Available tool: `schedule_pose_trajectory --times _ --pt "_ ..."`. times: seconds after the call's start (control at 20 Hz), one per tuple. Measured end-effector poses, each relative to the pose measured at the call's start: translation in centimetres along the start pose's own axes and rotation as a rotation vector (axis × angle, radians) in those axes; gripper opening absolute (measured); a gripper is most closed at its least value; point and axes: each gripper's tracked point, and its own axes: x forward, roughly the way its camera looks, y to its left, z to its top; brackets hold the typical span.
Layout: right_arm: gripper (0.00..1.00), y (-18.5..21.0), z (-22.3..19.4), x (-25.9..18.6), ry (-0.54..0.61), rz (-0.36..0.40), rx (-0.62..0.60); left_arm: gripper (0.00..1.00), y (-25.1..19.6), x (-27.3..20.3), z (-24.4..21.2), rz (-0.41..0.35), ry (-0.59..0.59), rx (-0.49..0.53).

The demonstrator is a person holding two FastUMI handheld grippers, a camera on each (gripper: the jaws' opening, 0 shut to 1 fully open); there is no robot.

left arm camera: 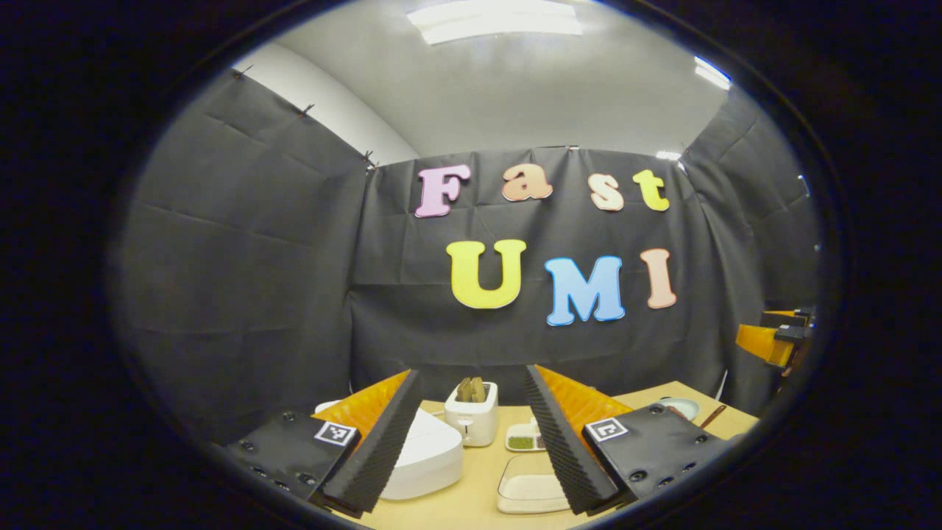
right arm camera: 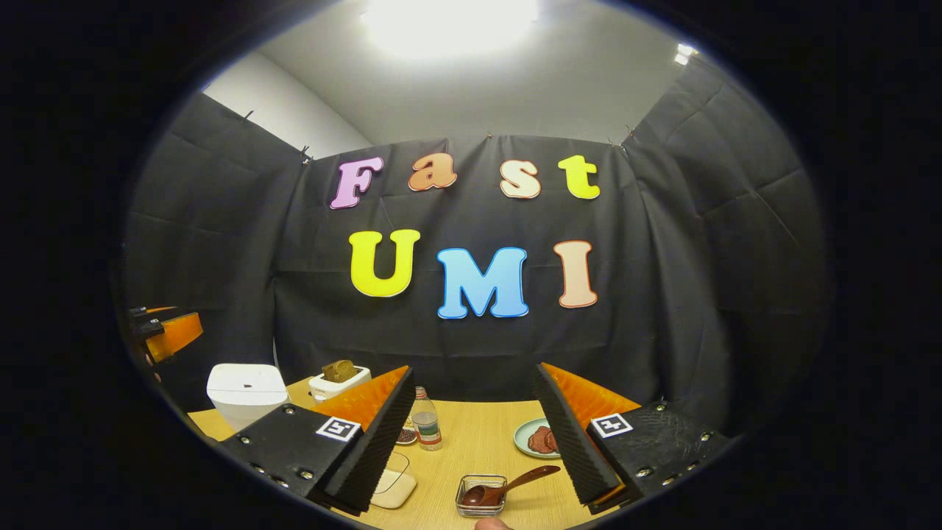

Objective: Close the left gripper, press the button to open the rice cooker; take a wooden spoon from the chopstick holder with the right hand, scoop a spoonful of rice and pour it into the rice cooker, then put the wooden spoon back into the chopstick holder.

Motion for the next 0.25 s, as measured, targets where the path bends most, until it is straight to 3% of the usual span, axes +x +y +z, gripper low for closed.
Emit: schedule_pose_trajectory --times 0.25 --pt "0.98 -0.32 0.05 0.09 0.002 -0.023 0.012 0.98 0.03 0.12 0.58 0.006 -0.021 0.012"
